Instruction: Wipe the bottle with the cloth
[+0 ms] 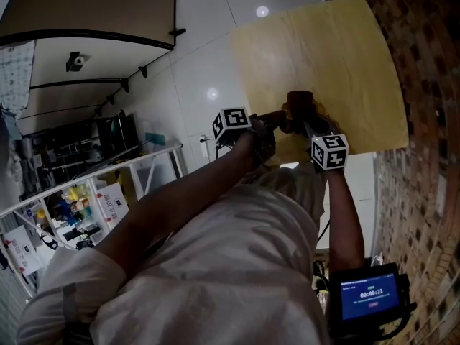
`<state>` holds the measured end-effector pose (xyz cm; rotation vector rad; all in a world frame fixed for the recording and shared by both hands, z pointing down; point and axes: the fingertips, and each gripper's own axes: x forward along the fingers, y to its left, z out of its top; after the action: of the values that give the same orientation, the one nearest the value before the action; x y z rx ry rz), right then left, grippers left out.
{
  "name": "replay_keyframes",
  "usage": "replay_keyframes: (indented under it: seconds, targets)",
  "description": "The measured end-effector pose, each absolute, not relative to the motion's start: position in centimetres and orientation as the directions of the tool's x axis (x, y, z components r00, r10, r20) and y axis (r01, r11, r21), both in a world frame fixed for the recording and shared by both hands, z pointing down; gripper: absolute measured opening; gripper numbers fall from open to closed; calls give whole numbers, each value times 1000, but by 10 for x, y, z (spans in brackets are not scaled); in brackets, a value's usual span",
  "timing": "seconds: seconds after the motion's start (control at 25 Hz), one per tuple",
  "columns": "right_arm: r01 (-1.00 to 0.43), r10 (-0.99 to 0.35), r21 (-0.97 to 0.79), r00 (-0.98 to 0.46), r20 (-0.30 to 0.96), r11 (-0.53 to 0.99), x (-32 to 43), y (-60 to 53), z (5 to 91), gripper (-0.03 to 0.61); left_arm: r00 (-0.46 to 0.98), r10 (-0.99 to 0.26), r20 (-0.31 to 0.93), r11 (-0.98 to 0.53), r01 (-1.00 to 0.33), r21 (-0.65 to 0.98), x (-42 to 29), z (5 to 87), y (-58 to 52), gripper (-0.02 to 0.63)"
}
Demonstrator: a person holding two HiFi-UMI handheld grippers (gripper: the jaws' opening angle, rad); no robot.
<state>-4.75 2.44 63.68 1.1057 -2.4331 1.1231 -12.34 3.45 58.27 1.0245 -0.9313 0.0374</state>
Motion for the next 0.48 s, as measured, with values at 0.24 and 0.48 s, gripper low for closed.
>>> replay_keyframes:
  seconds: [0.24, 0.48]
  targets:
    - [-796, -483, -521, -602, 635, 308, -46, 3, 682, 90, 662, -362, 656, 574, -396, 717, -117, 586, 41, 181]
    - [-884, -407, -453, -458, 790, 116, -23, -5, 719, 91, 674, -371, 639, 593, -357, 721, -116, 588, 41, 181]
